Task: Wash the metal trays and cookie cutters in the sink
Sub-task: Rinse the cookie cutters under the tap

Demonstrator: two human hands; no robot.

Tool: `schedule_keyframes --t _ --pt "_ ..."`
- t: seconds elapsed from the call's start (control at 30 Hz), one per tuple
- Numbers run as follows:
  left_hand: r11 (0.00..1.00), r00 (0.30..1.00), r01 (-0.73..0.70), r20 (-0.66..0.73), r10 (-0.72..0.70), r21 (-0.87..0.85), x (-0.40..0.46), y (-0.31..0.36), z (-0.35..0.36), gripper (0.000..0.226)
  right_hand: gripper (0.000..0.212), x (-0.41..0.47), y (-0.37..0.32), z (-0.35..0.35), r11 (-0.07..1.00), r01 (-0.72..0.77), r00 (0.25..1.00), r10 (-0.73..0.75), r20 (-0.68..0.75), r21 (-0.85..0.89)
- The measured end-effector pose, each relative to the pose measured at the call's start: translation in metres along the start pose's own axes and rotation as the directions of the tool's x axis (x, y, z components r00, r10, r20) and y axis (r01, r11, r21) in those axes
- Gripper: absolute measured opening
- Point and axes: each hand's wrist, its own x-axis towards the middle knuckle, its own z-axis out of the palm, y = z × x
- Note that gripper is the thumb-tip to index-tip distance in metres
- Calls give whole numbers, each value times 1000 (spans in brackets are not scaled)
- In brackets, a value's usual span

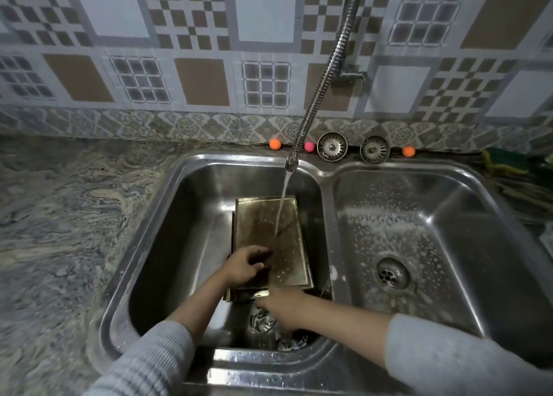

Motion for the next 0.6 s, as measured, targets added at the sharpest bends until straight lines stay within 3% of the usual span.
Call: schedule_keyframes --t 0.1,0.17,0.27,0.33,0.43,0.6 --pt "999 999 38 -6 -38 -11 2 -4 1 42 40 11 -2 6 996 23 1000 -21 14 -83" --pt "997 999 43 -12 -44 -56 5 -6 -1 39 39 13 2 3 998 34 999 -35 -13 -49" --pt "988 997 59 -32 -64 -140 8 -7 -6 33 40 8 21 -14 960 5 995 24 -100 281" --pt "967 993 65 -76 -86 -246 12 -4 -10 28 37 6 43 -32 804 -9 975 140 -175 595" --pt "896 986 40 -127 -107 -441 20 9 -15 23 36 8 73 -61 471 76 900 348 -263 879" --pt "628 988 -20 -111 -106 -778 39 48 -17 25 31 19 89 -86 96 262 826 492 -274 960"
